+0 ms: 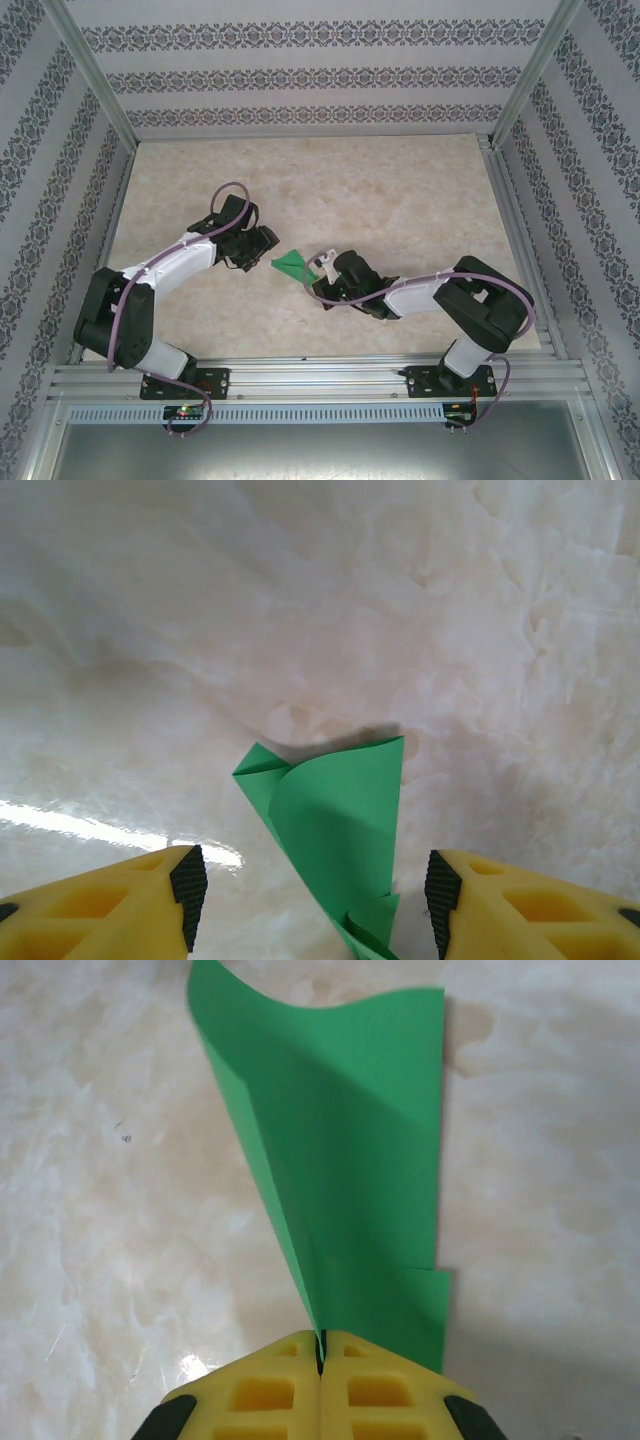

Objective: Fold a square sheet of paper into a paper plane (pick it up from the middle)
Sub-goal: Fold the wing for the fifth time at the center of the table.

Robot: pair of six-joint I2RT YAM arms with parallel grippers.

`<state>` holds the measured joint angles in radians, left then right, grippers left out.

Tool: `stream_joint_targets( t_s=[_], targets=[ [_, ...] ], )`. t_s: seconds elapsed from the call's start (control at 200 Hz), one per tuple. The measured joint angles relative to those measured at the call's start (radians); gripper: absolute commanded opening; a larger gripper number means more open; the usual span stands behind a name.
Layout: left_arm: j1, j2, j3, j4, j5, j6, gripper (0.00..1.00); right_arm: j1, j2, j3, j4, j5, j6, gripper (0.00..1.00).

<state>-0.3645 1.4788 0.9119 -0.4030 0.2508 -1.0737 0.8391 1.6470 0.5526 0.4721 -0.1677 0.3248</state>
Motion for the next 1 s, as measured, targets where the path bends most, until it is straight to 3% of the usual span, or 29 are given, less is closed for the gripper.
stream_joint_targets(
  t_s=[0.275, 0.46, 0.649, 0.789, 1.004],
  targets=[
    [0.0, -0.078, -0.051, -0.016, -0.024, 0.023, 0.55, -0.074, 0.034, 0.027, 0.002, -0.147, 0.183, 0.0],
    [0.0, -0.093, -0.098, 0.014, 0.021, 0.049, 0.72, -0.104, 0.061, 0.043, 0.004, -0.226, 0.249, 0.0],
    [0.0, -0.005, -0.05, 0.052, 0.082, 0.035, 0.76, -0.096, 0.05, 0.043, 0.003, -0.208, 0.203, 0.0],
    [0.0, 0.101, 0.01, 0.069, 0.119, -0.001, 0.71, -0.057, 0.044, 0.043, -0.004, -0.146, 0.131, 0.0],
    [0.0, 0.181, 0.028, 0.085, 0.158, -0.046, 0.52, 0.01, 0.043, 0.05, -0.011, -0.041, 0.029, 0.0]
  ],
)
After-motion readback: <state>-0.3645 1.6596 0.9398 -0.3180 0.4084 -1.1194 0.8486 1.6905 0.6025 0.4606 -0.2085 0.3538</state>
